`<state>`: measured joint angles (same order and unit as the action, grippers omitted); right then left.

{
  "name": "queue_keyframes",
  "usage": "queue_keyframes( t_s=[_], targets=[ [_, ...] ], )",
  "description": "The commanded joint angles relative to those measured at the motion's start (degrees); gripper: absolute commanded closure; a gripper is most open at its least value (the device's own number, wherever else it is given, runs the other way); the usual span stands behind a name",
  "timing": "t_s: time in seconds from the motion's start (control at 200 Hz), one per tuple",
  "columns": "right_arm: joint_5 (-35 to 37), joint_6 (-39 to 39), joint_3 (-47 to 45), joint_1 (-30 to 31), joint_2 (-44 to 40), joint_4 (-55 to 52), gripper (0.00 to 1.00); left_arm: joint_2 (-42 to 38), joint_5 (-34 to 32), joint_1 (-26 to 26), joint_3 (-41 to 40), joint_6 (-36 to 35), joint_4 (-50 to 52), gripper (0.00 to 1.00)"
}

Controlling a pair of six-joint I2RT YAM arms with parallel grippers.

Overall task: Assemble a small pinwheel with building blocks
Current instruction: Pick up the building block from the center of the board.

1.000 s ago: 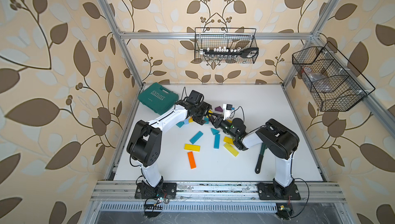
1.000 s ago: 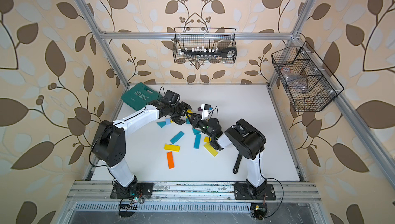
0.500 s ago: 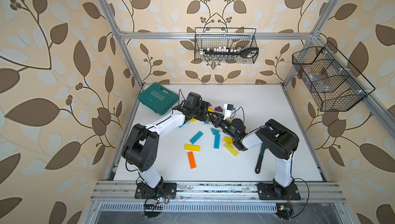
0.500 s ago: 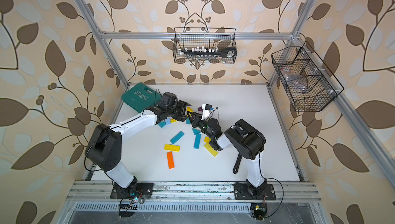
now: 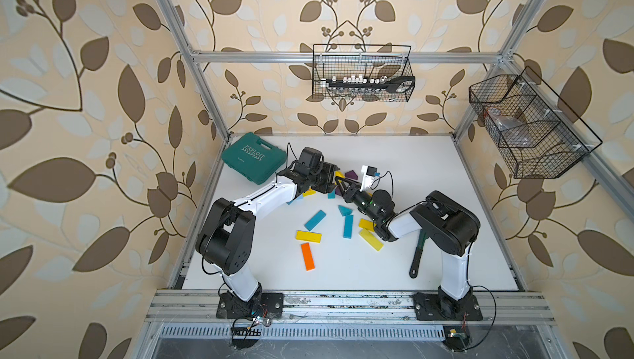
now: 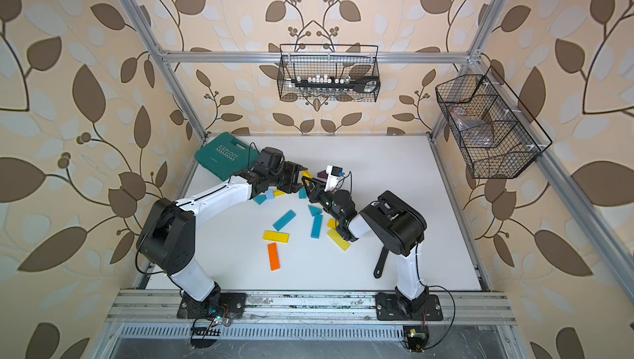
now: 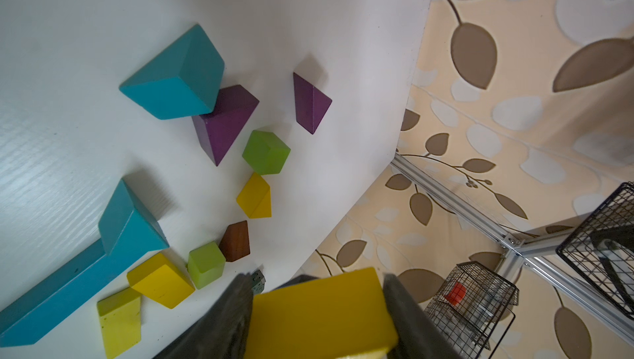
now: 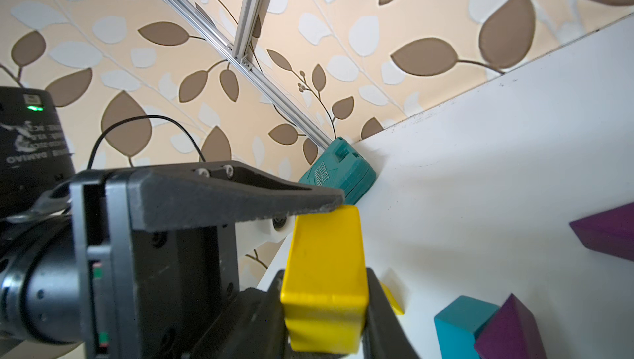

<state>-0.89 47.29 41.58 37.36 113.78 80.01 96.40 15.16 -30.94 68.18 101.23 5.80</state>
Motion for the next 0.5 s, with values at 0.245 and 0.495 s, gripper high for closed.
queue_keyframes(
  t_s=[0.245, 0.495],
  targets=[
    [2.0, -0.6, 1.7, -0.1, 0.5, 1.0, 1.0, 0.8, 2.9, 0.0, 1.8, 0.0, -1.9, 0.5],
    [1.4, -0.4, 1.6, 0.0, 0.6, 1.0, 0.87, 1.2, 2.8, 0.4, 2.8, -2.4, 0.5, 0.59]
  ],
)
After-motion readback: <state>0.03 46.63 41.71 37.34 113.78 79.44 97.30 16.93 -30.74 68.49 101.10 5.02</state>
